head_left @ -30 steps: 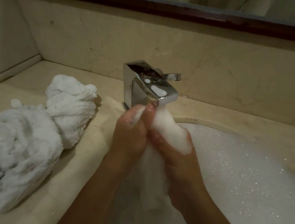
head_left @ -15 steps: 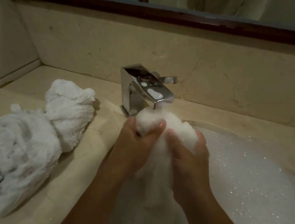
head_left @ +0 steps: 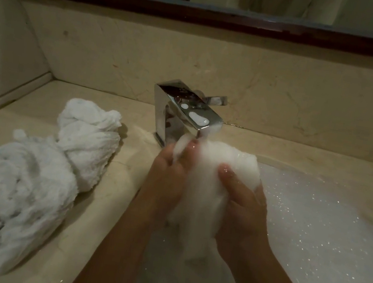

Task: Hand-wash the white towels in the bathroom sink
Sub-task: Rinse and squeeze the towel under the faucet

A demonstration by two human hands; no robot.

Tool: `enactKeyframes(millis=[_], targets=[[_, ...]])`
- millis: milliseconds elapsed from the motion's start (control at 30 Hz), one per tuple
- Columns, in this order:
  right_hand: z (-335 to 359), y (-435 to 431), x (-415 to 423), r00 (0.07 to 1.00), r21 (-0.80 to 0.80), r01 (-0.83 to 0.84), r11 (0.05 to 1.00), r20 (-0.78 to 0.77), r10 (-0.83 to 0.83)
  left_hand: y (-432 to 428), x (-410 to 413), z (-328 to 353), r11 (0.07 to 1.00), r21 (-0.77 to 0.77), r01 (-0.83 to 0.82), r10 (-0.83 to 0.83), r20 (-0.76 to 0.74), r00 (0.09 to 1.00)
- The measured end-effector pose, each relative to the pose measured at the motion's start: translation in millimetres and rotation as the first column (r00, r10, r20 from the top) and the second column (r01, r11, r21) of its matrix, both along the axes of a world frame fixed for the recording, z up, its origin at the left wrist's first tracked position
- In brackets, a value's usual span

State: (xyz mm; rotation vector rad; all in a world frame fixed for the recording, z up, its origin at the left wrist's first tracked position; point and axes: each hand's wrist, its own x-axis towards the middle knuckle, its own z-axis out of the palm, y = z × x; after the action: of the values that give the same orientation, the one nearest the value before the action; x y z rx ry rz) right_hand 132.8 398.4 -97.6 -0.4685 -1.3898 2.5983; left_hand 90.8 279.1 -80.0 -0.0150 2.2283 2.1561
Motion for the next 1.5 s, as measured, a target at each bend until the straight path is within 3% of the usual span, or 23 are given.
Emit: enactKeyframes(millis=[167, 300, 467, 567, 633, 700, 767, 833, 1033, 1233, 1333, 1500], targets=[[-3.1, 1.1, -5.6, 0.992, -0.038, -0.121, 0.992, -0.053, 0.119, 1.8, 0.8, -4.2, 0.996, 0.091, -0.024, 0.03, -0.06, 0.998], [-4.2, 1.9, -4.3, 0.999, -0.025, -0.022, 0.999, -0.038, 0.021, 1.2, 1.8, -2.1, 0.993, 0.088, -0.079, 0.084, -0.055, 0.995], [0.7, 5.2, -0.4, 0.999, -0.08, 0.035, 0.996, 0.011, -0.035, 0.8, 0.4, -2.5, 0.998, -0.034, -0.06, 0.06, 0.011, 0.998], [1.1, 5.6, 0.7, 1.0, -0.007, -0.009, 1.0, 0.023, 0.009, 1.7, -1.7, -3.0, 0.999, -0.046, 0.016, -0.013, 0.065, 0.998], [0.7, 3.9, 1.7, 0.999, 0.099, -0.026, 0.995, -0.025, 0.029, 1.0, -4.8, -5.4, 0.999, 0.018, 0.041, -0.043, 0.085, 0.995], [-2.1, 3.3, 0.2, 0.997, 0.248, -0.029, 0.968, -0.06, 0.045, -0.5, -3.9, -3.6, 0.979, 0.194, 0.06, -0.087, 0.132, 0.987], [-3.4, 2.2, -1.2, 0.999, 0.299, -0.01, 0.954, -0.048, 0.025, -2.5, -7.5, -8.4, 0.917, 0.396, 0.042, -0.14, 0.221, 0.965], [-5.6, 1.4, -1.0, 1.0, 0.312, 0.001, 0.95, -0.024, 0.007, -2.1, -7.8, -7.8, 0.892, 0.452, -0.021, -0.095, 0.231, 0.968], [-3.7, -2.0, 3.5, 0.998, 0.366, 0.008, 0.931, -0.054, 0.013, 1.7, -4.8, -5.9, 0.954, 0.294, -0.052, 0.001, 0.171, 0.985], [0.2, -2.0, 4.2, 0.997, 0.3, 0.023, 0.954, -0.079, 0.001, -0.2, 0.0, -9.3, 0.989, 0.091, 0.119, -0.132, 0.143, 0.981], [-0.9, -5.9, 2.2, 0.998, 0.266, -0.011, 0.964, -0.057, 0.027, -1.1, 3.5, -6.8, 0.995, 0.006, 0.096, -0.097, 0.041, 0.994], [-0.6, -5.5, 1.3, 1.0, 0.326, 0.018, 0.945, -0.012, -0.014, 0.7, 4.6, -7.4, 0.999, -0.015, -0.032, 0.033, 0.018, 0.999]])
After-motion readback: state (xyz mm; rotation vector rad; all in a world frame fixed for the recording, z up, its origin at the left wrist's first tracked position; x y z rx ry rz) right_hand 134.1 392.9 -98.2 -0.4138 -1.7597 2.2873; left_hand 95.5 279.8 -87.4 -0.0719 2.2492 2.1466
